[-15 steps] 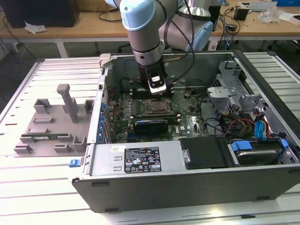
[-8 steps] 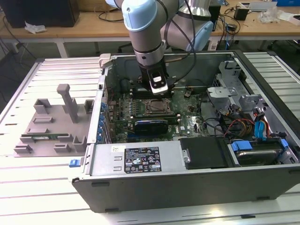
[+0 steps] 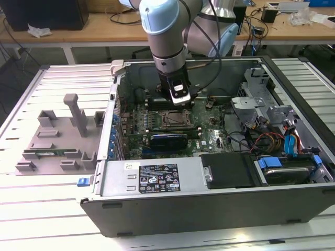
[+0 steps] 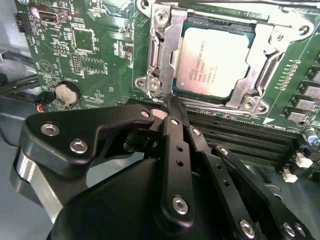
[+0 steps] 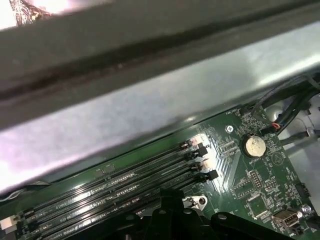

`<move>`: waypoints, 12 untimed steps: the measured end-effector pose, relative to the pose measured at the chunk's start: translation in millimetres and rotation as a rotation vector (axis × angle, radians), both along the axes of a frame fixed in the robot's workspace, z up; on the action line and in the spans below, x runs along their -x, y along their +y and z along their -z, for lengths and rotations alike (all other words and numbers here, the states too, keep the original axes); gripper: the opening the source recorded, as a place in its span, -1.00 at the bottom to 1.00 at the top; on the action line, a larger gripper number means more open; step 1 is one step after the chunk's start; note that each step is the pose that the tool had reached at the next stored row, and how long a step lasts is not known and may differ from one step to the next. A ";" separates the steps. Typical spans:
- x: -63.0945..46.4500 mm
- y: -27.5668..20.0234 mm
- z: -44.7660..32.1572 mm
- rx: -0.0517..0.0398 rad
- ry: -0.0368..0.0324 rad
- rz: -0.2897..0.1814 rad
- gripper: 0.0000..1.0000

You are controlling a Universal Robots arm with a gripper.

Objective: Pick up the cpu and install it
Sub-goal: 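Install the first cpu locking lever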

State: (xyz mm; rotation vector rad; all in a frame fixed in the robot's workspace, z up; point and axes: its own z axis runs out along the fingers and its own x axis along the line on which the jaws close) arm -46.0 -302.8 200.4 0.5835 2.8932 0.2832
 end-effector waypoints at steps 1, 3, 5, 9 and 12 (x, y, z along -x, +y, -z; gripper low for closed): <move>0.0 0.0 -2.7 0.0001 0.0000 0.000 -0.79; 0.0 0.0 -5.4 0.0015 0.0000 0.001 -0.79; 0.0 0.0 -8.1 0.0110 -0.0001 0.003 -0.79; 0.0 0.0 -13.4 0.0616 -0.0001 0.006 -0.79; 0.0 -0.1 -20.0 0.1103 0.0001 0.012 -0.79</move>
